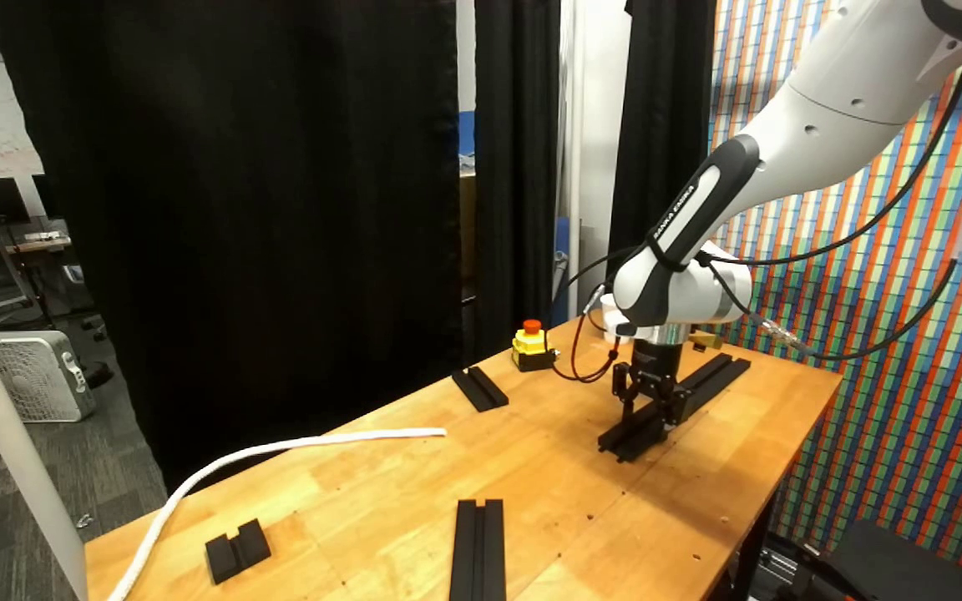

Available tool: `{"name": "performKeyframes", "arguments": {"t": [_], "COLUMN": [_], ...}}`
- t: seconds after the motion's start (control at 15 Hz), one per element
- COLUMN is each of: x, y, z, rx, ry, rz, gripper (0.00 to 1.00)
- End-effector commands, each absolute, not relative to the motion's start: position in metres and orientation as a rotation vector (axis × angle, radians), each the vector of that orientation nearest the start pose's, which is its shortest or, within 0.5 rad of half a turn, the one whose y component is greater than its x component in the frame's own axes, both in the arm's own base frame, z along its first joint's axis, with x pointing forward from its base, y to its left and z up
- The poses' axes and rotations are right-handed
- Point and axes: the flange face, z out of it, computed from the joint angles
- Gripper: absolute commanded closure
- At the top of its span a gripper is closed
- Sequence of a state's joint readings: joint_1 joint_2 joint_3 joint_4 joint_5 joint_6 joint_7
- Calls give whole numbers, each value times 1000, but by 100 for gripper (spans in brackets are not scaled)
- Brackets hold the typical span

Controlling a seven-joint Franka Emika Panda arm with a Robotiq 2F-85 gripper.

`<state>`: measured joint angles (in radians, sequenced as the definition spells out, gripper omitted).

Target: Connect three black boards together

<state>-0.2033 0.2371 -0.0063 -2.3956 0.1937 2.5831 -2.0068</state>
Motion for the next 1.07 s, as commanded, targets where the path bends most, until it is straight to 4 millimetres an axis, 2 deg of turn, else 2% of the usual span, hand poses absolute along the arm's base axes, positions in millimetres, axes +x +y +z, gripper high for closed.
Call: {"name": "performKeyframes", "arguments": {"t": [0.0, 0.8, 0.87, 0.93, 1.0], "x": [489, 490, 490, 490, 489], "y": [-113, -122, -122, -122, -123], "z": [212, 212, 212, 212, 213], "rx": [2212, 2259, 2267, 2274, 2278], "ry": [2353, 2312, 2306, 2298, 2296], "rz": [149, 164, 158, 155, 152], "gripper": [53, 53, 7, 6, 0]}}
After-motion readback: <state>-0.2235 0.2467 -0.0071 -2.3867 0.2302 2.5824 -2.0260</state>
